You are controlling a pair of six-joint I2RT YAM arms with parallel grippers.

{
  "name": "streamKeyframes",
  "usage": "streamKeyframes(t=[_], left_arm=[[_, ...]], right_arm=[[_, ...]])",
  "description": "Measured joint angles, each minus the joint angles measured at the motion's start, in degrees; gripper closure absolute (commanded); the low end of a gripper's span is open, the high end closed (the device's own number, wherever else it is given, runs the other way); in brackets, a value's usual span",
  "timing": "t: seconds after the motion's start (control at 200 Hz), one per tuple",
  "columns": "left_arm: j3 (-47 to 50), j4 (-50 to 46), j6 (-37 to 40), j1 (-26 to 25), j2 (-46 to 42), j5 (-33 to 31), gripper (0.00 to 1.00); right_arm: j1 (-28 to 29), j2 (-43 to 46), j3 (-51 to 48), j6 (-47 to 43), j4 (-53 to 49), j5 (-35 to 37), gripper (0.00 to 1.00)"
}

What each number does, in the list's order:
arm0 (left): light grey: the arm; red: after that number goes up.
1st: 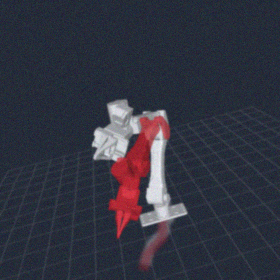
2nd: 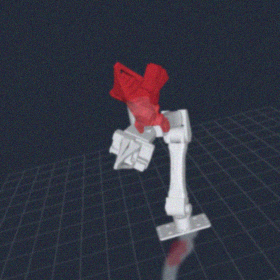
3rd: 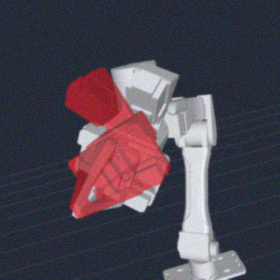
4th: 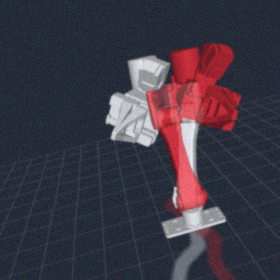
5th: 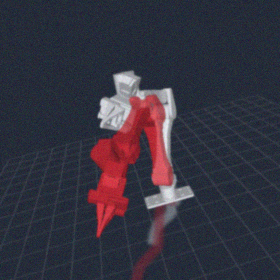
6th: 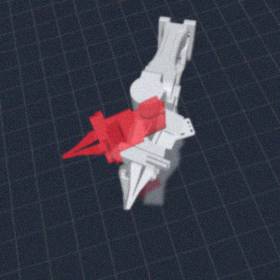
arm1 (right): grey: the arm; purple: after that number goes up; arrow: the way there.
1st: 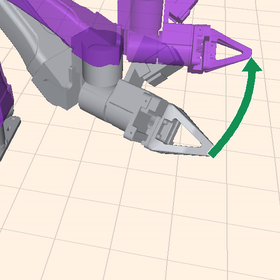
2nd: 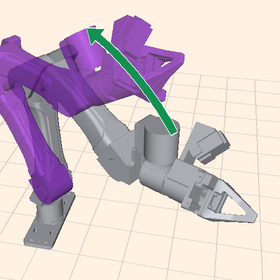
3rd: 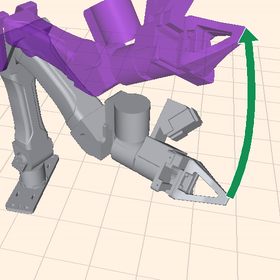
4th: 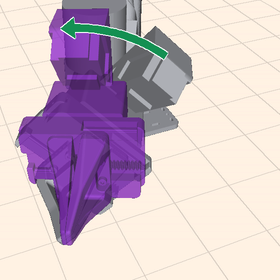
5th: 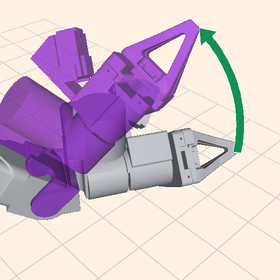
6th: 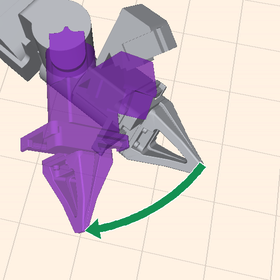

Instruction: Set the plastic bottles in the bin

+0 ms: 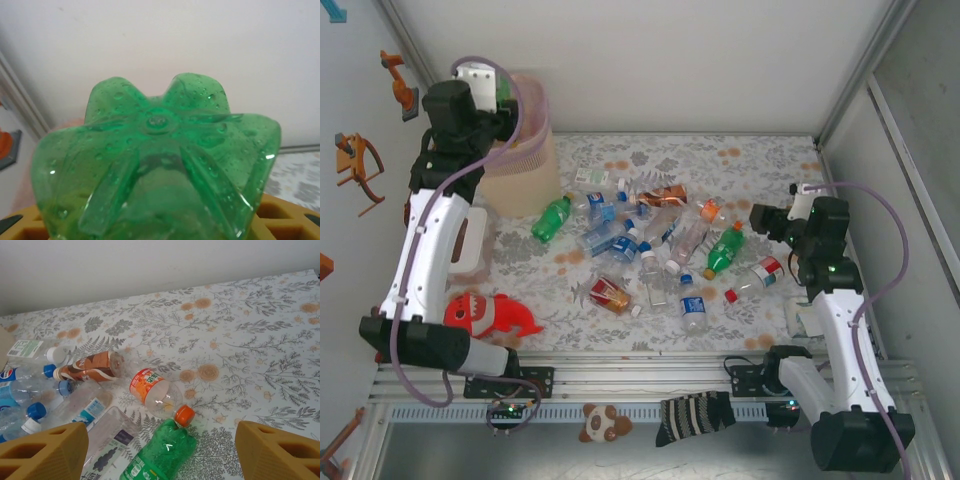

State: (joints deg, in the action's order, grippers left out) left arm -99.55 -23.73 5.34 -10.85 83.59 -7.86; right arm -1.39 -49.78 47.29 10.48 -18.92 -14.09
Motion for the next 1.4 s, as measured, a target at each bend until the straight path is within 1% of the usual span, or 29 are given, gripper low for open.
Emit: streamKeyframes(t=[0.125,0.265,0.416,0.536,0.896,1.016,1.132,1.222,1.402], left_arm=[[-5.2,1.3,4.0,0.6,6.0,-4.4,0.48],[-9.4,1.6,6.9,2.1,11.8,-7.8,0.48],[-12.9,0.5,8.2,4.2,17.3,-10.5,0.48],[-15.6,-2.3,8.4,5.6,20.9,-11.3,0.48],[-33.8,-18.1,7.4,8.2,35.9,-11.5,0.48],[-38.5,-24.0,5.9,9.0,39.9,-10.1,0.48],[-43.2,-29.8,4.3,10.3,43.6,-7.3,0.48],[-44.8,-33.2,3.0,11.3,45.3,-5.3,0.47],[-44.9,-37.9,1.5,12.4,47.4,-2.3,0.47]], right_arm=[[0.0,0.0,0.3,-0.1,-0.2,0.4,0.24],[0.0,0.0,0.3,-0.3,-0.2,0.9,0.24],[0.0,0.0,0.3,-0.2,-0.2,1.3,0.24],[0.0,0.0,0.3,-0.2,-0.1,1.5,0.24],[0.0,0.0,0.3,-0.2,-0.1,1.6,0.24],[0.0,0.0,0.3,-0.2,-0.1,1.6,0.24],[0.0,0.0,0.3,-0.2,-0.1,1.5,0.24],[0.0,0.0,0.3,-0.2,-0.1,1.6,0.24],[0.0,0.0,0.3,-0.2,-0.1,1.6,0.24]])
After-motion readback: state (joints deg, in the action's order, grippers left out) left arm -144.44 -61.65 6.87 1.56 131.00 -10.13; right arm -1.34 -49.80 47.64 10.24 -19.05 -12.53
